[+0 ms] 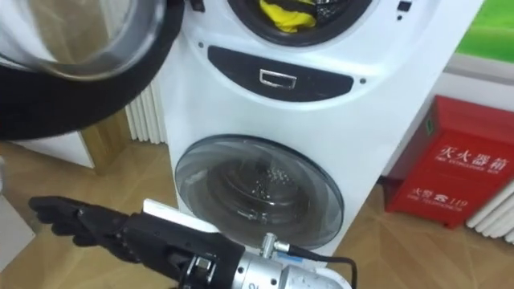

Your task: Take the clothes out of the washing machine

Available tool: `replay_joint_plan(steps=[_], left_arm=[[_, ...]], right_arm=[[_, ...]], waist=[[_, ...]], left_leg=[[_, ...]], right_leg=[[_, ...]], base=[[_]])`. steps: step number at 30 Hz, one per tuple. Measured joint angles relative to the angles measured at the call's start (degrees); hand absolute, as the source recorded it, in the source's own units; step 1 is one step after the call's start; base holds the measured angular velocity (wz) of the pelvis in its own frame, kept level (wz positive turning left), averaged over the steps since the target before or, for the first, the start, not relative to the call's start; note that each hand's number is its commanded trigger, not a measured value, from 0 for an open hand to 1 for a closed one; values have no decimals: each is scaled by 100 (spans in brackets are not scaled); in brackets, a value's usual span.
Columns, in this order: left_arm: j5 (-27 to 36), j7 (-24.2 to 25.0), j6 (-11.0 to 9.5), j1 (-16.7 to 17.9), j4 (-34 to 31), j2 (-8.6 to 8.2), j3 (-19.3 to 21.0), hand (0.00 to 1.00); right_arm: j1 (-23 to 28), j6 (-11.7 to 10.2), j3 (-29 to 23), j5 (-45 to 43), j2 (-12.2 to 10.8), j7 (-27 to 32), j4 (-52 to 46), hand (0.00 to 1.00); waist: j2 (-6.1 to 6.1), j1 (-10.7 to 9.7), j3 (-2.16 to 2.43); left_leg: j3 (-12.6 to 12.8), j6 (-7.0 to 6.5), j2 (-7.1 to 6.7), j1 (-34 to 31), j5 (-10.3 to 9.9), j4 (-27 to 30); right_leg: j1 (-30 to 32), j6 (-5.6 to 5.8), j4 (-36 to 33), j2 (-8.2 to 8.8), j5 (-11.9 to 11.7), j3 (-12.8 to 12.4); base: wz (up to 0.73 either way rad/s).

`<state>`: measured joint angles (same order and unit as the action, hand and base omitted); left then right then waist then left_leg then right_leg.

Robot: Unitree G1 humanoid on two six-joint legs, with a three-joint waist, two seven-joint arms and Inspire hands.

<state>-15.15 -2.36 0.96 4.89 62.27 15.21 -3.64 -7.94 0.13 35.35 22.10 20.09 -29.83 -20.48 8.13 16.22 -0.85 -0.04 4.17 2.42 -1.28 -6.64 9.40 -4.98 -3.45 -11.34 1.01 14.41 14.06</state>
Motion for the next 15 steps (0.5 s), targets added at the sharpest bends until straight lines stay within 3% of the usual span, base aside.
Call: replay_joint_plan(steps=[8,11,15], left_arm=[[-3,-50,-4,-28,12,-12,-116,0],[2,-102,-1,-7,26,-50,-183,0],[1,-185,11,9,91,-82,-187,0]], right_arm=[[1,0,-19,-244,8,-148,1,0],[9,1,-34,-442,8,-89,3,0],[15,26,-204,-686,18,269,5,0]], waist=[[-23,-49,-17],[-41,-51,-29],[-117,-270,-67]], left_leg=[[0,-3,-11,-2,-21,-12],[168,-5,-4,31,-22,-13],[180,-33,-4,32,-57,-11]], right_leg=[[-7,39,76,3,-27,-65],[-5,38,74,2,-27,-214],[-2,37,72,3,-28,-247]], base=[[-3],[-13],[-2]])
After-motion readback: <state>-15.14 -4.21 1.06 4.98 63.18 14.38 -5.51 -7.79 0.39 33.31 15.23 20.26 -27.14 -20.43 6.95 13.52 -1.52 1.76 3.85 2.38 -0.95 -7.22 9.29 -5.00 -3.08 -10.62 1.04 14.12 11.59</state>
